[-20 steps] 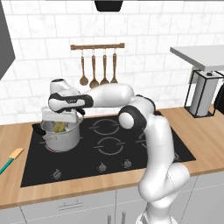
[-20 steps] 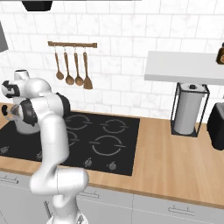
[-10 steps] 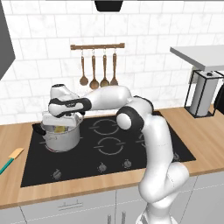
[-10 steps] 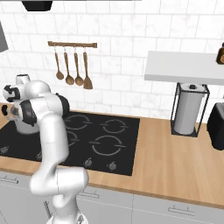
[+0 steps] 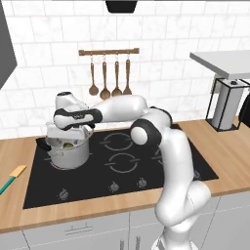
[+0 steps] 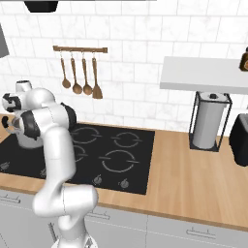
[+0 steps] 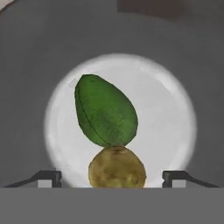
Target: Put the avocado and potato in the pot. Retrieve the spatula and lightly stir the vegetables in the pot.
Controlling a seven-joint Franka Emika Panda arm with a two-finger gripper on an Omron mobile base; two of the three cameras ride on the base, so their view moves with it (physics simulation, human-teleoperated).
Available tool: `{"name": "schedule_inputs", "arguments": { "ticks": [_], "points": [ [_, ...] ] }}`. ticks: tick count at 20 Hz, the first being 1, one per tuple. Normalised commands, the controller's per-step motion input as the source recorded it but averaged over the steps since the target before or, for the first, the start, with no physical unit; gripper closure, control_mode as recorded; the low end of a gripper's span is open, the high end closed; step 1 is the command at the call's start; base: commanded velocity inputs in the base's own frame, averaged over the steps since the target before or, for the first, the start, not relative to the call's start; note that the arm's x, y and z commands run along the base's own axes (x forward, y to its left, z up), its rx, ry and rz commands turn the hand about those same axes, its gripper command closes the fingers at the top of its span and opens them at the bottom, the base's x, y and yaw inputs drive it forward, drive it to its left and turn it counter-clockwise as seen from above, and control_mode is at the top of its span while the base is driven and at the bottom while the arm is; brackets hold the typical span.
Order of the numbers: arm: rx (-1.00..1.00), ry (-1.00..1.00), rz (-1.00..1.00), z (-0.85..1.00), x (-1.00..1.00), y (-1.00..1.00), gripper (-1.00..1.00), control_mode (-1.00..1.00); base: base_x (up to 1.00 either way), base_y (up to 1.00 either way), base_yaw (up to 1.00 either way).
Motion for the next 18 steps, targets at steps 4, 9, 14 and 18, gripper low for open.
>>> {"name": "schedule_inputs", "arguments": {
  "ticks": [4,9,14,18],
  "points": [
    [0.0,-0.16,0.0,0.59,-0.26,0.0,-1.0,-1.0,0.0,0.0,0.0],
    [0.0,-0.07,0.0,0.77,-0.49,-0.31,-1.0,-1.0,0.0,0.0,0.0],
    [0.0,0.02,0.0,0.64,-0.74,-0.86,-1.0,-1.0,0.0,0.0,0.0],
    [0.0,0.06,0.08,0.49,-0.69,-1.0,-1.0,-1.0,0.0,0.0,0.0]
  ]
}}
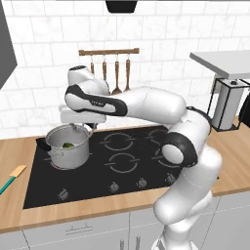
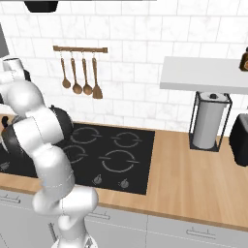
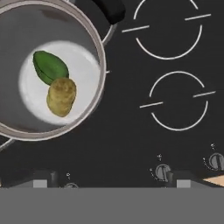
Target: Put the avocado and potato in the pot. Retrieve the spatula and lightly stir the vegetables in the pot.
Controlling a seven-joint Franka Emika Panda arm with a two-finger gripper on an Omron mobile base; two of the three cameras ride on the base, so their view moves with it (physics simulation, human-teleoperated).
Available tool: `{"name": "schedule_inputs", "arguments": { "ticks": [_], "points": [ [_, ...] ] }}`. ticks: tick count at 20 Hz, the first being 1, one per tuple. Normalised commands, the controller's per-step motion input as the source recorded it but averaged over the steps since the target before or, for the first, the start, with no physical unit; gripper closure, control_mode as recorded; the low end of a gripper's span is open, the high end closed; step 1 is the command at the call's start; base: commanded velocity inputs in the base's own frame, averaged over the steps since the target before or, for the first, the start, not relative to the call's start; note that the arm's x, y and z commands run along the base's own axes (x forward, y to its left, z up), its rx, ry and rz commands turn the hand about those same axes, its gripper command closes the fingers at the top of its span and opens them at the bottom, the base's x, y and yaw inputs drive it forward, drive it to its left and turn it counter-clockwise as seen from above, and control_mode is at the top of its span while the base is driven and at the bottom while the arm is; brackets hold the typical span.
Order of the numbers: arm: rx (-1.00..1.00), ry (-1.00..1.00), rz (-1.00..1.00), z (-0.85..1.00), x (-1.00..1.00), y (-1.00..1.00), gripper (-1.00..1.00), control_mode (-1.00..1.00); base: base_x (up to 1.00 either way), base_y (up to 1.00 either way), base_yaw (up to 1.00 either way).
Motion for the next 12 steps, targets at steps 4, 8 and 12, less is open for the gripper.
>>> {"name": "schedule_inputs", "arguments": {
  "ticks": [4,8,12],
  "points": [
    [0.01,0.01,0.26,0.29,-0.73,-0.9,-1.0,-1.0,0.0,0.0,0.0],
    [0.08,0.0,0.25,0.09,-0.85,-0.71,-1.0,-1.0,0.0,0.0,0.0],
    [0.0,0.0,0.34,0.04,-0.74,-1.0,-1.0,-1.0,0.0,0.0,0.0]
  ]
}}
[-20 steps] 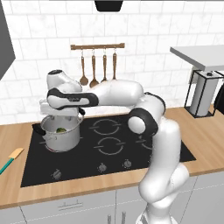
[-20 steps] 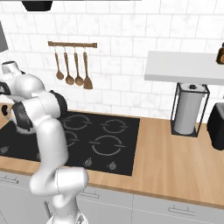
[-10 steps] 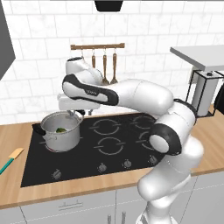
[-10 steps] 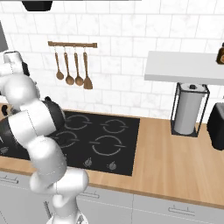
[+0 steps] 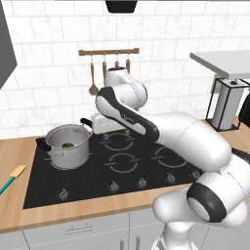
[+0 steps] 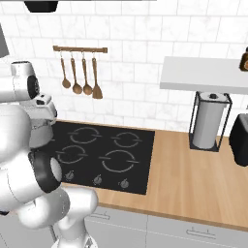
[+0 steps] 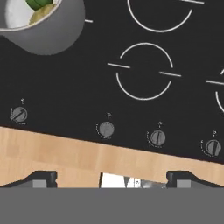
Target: Put the avocado and potato in the pot. Retrieve the spatula and lightly stir the vegetables in the pot.
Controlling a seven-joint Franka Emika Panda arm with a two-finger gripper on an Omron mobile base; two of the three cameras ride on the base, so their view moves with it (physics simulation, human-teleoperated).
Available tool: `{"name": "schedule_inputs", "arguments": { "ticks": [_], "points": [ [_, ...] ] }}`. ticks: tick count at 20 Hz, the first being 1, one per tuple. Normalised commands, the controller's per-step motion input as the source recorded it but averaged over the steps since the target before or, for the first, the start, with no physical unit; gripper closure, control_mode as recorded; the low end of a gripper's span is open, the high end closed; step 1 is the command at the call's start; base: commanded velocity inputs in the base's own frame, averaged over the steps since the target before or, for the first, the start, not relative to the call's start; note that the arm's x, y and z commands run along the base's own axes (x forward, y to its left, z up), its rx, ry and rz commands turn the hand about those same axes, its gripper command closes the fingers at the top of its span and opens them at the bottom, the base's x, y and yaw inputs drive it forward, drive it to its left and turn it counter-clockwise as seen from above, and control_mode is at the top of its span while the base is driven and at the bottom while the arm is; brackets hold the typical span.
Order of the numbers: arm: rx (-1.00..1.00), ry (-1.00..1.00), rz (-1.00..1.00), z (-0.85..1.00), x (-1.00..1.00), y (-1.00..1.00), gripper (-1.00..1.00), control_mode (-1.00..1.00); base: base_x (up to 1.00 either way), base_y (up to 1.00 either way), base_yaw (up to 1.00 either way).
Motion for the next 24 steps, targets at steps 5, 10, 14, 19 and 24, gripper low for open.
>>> {"name": "schedule_inputs", "arguments": {
  "ticks": [5,10,14,19,24],
  "points": [
    [0.0,-0.03,0.33,0.04,-0.71,-1.0,-1.0,-1.0,0.0,0.0,0.0],
    [0.0,0.0,0.15,0.01,-0.22,-0.67,-1.0,-1.0,0.0,0.0,0.0],
    [0.0,0.0,0.0,0.0,0.0,-0.04,-1.0,-1.0,0.0,0.0,0.0],
    [0.0,-0.01,-0.05,0.0,-0.02,0.01,-1.0,1.0,-0.11,0.1,-0.15],
    [0.0,0.0,0.0,0.0,0.0,0.0,-1.0,1.0,-0.69,0.9,-0.21]
  ]
}}
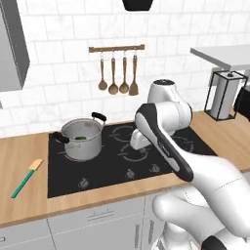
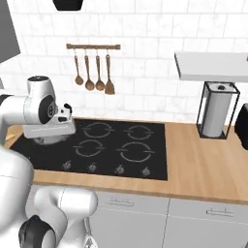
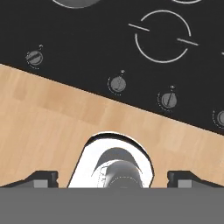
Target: Put the avocado and potato in the pot. Retrieve the spatula and lightly stir the vegetables in the pot.
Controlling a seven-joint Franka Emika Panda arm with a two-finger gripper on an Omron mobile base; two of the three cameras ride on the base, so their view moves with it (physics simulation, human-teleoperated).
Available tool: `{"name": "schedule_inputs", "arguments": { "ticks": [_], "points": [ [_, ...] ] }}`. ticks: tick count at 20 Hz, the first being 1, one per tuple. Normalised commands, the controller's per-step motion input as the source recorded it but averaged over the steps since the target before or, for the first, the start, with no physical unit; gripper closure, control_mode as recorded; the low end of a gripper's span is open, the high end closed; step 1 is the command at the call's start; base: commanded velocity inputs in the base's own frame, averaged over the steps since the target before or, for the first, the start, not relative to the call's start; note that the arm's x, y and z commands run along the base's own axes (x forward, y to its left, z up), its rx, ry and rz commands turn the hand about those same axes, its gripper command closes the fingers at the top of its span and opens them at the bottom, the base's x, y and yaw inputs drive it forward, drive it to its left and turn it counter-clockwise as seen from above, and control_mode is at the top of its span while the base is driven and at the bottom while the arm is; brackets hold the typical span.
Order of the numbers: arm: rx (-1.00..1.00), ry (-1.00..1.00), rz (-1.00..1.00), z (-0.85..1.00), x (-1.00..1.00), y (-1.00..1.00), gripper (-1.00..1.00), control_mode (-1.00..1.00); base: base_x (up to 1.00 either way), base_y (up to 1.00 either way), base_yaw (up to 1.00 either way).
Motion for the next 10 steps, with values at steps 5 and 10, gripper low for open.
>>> {"name": "schedule_inputs", "arguments": {
  "ticks": [5,10],
  "points": [
    [0.0,0.0,0.0,0.0,0.0,0.0,-1.0,1.0,-0.8,1.0,-0.12],
    [0.0,0.0,0.0,0.0,0.0,0.0,-1.0,1.0,0.24,0.84,-0.22]
  ]
}}
